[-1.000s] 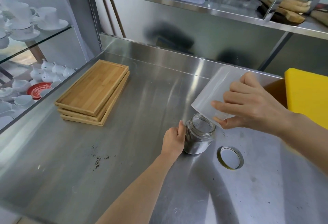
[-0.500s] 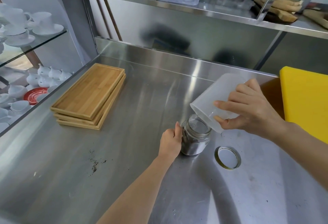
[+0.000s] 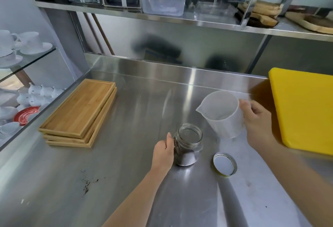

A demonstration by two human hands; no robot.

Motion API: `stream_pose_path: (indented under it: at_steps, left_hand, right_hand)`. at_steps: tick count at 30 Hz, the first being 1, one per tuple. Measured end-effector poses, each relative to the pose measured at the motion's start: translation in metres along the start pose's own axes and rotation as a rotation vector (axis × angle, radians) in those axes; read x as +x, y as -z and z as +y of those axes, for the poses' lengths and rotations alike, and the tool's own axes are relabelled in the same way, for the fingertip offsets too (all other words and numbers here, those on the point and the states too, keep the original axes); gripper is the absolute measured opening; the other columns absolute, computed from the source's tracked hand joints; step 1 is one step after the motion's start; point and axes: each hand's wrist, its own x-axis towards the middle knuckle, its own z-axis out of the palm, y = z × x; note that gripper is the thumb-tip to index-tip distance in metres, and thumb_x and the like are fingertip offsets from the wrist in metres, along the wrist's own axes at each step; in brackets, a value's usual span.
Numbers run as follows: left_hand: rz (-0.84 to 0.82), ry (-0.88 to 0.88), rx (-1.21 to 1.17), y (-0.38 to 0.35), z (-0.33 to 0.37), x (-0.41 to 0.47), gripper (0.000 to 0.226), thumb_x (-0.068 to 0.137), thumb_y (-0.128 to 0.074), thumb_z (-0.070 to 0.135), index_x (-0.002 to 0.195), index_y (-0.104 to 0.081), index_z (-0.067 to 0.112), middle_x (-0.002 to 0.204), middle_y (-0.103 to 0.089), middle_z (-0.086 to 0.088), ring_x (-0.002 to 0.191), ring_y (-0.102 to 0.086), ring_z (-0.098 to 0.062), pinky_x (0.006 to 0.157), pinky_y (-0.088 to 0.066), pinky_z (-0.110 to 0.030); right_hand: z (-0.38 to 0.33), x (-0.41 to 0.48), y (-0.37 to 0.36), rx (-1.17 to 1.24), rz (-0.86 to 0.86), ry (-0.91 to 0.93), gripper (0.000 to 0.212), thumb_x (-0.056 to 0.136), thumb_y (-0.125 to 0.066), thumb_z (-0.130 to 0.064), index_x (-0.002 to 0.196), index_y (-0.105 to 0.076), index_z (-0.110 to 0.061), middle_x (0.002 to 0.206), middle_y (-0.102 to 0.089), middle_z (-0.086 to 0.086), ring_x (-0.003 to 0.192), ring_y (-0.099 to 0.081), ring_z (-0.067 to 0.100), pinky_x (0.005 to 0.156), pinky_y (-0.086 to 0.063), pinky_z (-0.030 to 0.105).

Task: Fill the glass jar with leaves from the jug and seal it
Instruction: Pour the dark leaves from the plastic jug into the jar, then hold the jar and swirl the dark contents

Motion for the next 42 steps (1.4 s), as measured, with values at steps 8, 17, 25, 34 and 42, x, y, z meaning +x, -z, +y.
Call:
stream_pose_path:
  at_steps: [8, 17, 25, 34, 42]
  left_hand:
    - [0.003, 0.006, -0.034, 0.0, 0.0, -0.001, 0.055, 0.097, -0.035, 0.036, 0.046, -0.017, 0.026, 0.047, -0.02, 0.009, 0.048, -0.018, -0.014, 0.052, -0.018, -0.034]
    - [-0.008, 0.015, -0.055, 0.0, -0.002, 0.0, 0.057, 0.096, -0.034, 0.038, 0.043, -0.019, 0.026, 0.042, -0.02, 0.011, 0.047, -0.018, -0.014, 0.053, -0.018, -0.033]
    - [0.001, 0.021, -0.07, -0.001, -0.002, 0.0, 0.058, 0.097, -0.034, 0.036, 0.043, -0.02, 0.025, 0.04, -0.021, 0.011, 0.044, -0.02, -0.012, 0.048, -0.02, -0.029]
    - [0.016, 0.021, -0.093, -0.001, -0.004, 0.0, 0.052, 0.096, -0.035, 0.038, 0.049, -0.019, 0.026, 0.043, -0.022, 0.011, 0.043, -0.022, -0.011, 0.045, -0.023, -0.025]
    - [-0.015, 0.051, -0.135, -0.002, 0.001, -0.002, 0.057, 0.095, -0.037, 0.038, 0.042, -0.022, 0.025, 0.039, -0.023, 0.011, 0.043, -0.022, -0.012, 0.052, -0.023, -0.032]
  right_hand:
    - [0.054, 0.005, 0.0, 0.222, 0.177, -0.465, 0.029, 0.092, -0.045, -0.026, 0.066, -0.055, -0.019, 0.064, -0.046, 0.002, 0.061, -0.045, 0.014, 0.06, -0.046, 0.031]
    - [0.082, -0.007, -0.001, 0.183, 0.113, -0.47, 0.021, 0.094, -0.042, -0.019, 0.083, -0.056, -0.008, 0.071, -0.047, 0.004, 0.066, -0.047, 0.015, 0.078, -0.05, 0.042]
    - [0.087, -0.012, 0.004, -0.024, 0.169, -0.445, 0.029, 0.093, -0.047, -0.028, 0.087, -0.055, -0.001, 0.093, -0.052, 0.021, 0.083, -0.052, 0.033, 0.091, -0.044, 0.051]
    - [0.039, -0.013, 0.006, -0.198, 0.058, 0.161, 0.014, 0.087, -0.058, -0.014, 0.101, -0.054, -0.016, 0.095, -0.05, 0.006, 0.078, -0.048, 0.004, 0.061, -0.038, 0.006]
    - [0.034, -0.043, -0.019, -0.228, -0.622, 0.084, 0.068, 0.072, -0.077, -0.022, 0.126, -0.037, -0.026, 0.121, -0.043, -0.005, 0.107, -0.04, -0.008, 0.087, -0.033, 0.013]
